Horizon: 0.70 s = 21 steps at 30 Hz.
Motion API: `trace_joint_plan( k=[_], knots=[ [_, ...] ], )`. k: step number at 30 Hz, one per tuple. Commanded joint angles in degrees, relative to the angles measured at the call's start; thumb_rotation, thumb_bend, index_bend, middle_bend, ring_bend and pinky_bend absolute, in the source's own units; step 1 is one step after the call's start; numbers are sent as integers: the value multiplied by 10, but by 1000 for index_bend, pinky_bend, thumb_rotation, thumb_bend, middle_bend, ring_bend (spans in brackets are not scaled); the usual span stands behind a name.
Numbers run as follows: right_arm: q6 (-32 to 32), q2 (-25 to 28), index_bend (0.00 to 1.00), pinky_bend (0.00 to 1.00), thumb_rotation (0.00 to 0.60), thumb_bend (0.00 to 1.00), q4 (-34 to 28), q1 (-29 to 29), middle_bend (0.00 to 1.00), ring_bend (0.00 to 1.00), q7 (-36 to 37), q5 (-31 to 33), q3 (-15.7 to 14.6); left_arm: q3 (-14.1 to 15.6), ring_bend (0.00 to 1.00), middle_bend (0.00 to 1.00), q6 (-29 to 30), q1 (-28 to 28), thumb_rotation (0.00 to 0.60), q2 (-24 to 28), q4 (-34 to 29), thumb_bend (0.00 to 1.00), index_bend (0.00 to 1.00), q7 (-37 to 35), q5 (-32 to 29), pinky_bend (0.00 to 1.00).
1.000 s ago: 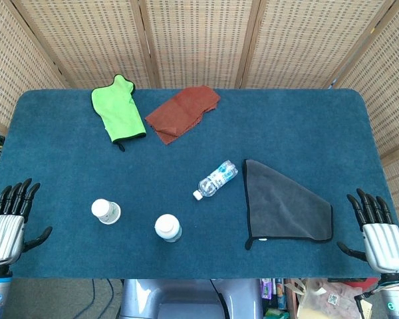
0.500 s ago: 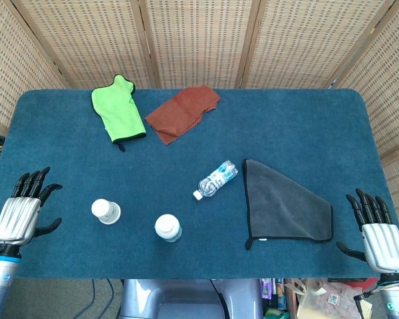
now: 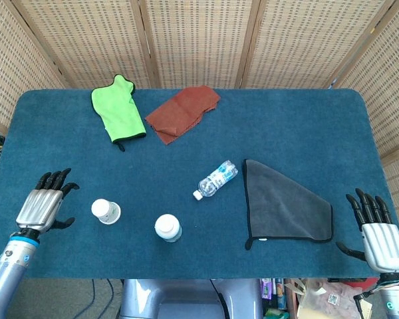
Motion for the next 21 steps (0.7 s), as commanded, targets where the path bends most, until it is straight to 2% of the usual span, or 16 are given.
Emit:
trace_joint_plan(
  k=[1, 10, 21],
  knots=[
    [1, 1, 0, 0, 600, 117, 1, 0, 0, 0, 2, 1, 1, -1, 0, 0, -5, -15, 600, -11, -1, 240, 265, 11, -22, 0],
    [-2, 1, 0, 0, 600, 117, 2, 1, 0, 0, 7, 2, 1, 2, 0, 0, -11, -54, 600, -34, 0, 240, 266, 53, -68, 0],
    [1, 3, 0, 0, 600, 116, 7, -1, 0, 0, 19, 8, 5, 12, 0, 0, 9, -98, 600, -75, 8, 240, 284, 109, -130, 0]
  ],
)
